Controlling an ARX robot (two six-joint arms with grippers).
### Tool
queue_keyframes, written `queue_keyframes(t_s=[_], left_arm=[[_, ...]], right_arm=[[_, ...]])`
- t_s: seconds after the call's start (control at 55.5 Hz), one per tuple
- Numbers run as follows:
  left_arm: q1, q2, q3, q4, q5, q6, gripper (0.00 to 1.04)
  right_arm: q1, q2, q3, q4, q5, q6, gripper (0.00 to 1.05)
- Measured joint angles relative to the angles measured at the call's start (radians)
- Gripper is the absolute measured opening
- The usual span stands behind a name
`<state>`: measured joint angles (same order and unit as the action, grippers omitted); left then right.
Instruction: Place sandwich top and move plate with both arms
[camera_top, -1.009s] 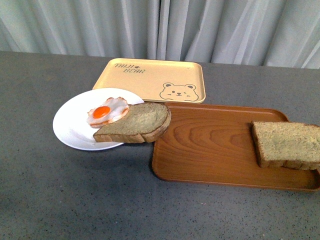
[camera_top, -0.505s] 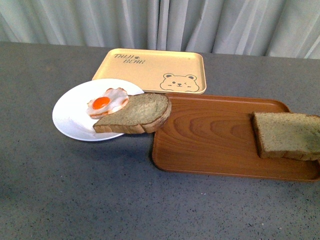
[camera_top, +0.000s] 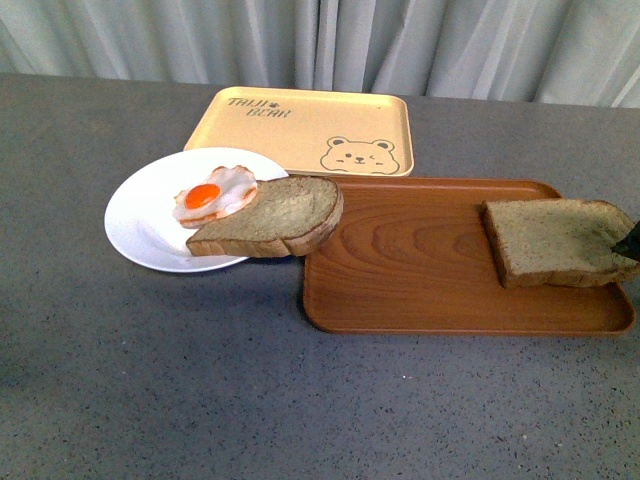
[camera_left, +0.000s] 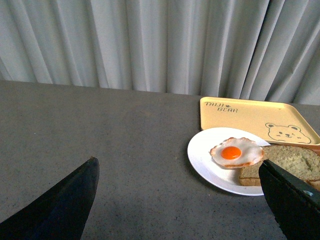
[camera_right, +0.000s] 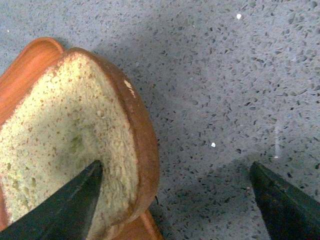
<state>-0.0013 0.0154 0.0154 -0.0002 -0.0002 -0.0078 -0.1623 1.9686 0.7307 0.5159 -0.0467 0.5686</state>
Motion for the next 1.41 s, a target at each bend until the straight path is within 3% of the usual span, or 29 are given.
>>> queue_keyframes(t_s=[0.36, 0.559, 0.919, 1.099, 1.243, 1.405], left_arm=[[0.0, 0.0, 0.0, 0.0, 0.0, 0.0, 0.96], [0.0, 0.0, 0.0, 0.0, 0.0, 0.0, 0.96], [0.0, 0.0, 0.0, 0.0, 0.0, 0.0, 0.96], [0.0, 0.0, 0.0, 0.0, 0.0, 0.0, 0.96], [0.0, 0.0, 0.0, 0.0, 0.0, 0.0, 0.96], [0.0, 0.0, 0.0, 0.0, 0.0, 0.0, 0.96]], right_arm=[[0.024, 0.0, 0.01, 0.0, -0.006, 0.027, 0.26], [0.024, -0.006, 0.01, 0.002, -0.015, 0.04, 0.03], [0.029, -0.103, -0.013, -0.023, -0.046, 0.053, 0.02], [0.073, -0.269, -0.014, -0.08, -0.067, 0.08, 0.02], [0.162, -0.36, 0.038, -0.127, -0.053, 0.11, 0.02], [0.33, -0.348, 0.171, -0.152, -0.003, 0.149, 0.02]])
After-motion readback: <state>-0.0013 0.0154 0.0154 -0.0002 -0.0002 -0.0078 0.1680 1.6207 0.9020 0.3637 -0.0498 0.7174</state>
